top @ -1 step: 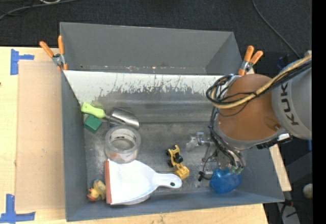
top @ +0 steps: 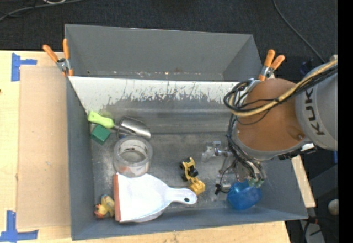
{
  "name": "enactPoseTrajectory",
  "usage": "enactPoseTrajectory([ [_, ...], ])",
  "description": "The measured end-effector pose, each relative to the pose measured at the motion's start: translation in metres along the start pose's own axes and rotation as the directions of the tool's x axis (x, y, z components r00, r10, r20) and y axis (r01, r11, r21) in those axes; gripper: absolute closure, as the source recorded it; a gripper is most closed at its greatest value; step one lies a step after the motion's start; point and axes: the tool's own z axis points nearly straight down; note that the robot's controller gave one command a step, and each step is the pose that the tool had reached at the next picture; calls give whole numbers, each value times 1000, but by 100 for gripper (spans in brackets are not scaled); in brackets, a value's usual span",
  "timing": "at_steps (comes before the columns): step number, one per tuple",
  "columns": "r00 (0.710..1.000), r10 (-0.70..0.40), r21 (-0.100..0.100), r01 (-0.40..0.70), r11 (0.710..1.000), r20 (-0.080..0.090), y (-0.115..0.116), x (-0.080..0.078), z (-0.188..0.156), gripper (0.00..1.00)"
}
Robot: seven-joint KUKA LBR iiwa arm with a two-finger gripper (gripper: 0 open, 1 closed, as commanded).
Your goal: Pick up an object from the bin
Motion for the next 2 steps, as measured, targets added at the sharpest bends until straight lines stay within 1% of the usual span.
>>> enactPoseTrajectory([
  [1, 994, -109, 0, 109, 994, -1, 53, -16, 21, 0],
  [2, 990, -140, 1, 140, 990, 1, 100, -20, -5, 0],
])
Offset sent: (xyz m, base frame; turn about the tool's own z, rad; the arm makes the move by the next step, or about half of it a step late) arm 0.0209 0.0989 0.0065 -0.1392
